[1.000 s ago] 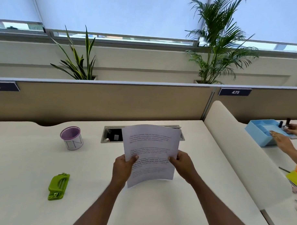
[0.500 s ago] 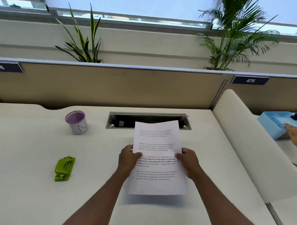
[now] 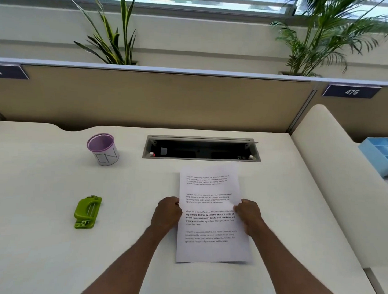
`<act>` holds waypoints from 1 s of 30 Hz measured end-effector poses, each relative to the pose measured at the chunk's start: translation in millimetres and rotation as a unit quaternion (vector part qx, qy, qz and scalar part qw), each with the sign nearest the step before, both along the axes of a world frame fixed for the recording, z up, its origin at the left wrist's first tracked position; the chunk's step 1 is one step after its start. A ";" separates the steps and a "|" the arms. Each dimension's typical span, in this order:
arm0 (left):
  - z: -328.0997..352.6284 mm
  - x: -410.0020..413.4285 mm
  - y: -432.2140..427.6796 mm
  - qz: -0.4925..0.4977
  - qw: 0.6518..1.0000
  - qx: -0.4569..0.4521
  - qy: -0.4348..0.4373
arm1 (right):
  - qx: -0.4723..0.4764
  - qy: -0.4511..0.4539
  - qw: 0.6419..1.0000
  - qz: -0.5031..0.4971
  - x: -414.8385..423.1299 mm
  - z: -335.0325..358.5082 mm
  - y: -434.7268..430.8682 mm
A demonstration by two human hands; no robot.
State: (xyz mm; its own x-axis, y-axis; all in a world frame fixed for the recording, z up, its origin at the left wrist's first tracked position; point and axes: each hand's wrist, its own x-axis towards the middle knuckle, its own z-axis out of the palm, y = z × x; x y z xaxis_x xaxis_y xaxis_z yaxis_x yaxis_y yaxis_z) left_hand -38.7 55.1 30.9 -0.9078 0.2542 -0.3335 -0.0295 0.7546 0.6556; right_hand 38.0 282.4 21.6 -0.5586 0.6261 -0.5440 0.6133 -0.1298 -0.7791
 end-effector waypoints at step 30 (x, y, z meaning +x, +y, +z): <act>7.6 -46.0 -144.2 0.336 0.929 -0.134 0.081 | 0.024 -0.068 0.997 -0.015 -8.5 -11.7 11.6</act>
State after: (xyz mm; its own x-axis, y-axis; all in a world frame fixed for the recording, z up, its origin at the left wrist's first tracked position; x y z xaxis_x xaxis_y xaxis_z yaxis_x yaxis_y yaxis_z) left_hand -84.7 -89.0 38.5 -0.8754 -0.4599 -0.1487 -0.4700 0.7382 0.4839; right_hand 29.6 294.0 9.8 -0.4630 0.6679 -0.5827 0.7097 -0.1146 -0.6952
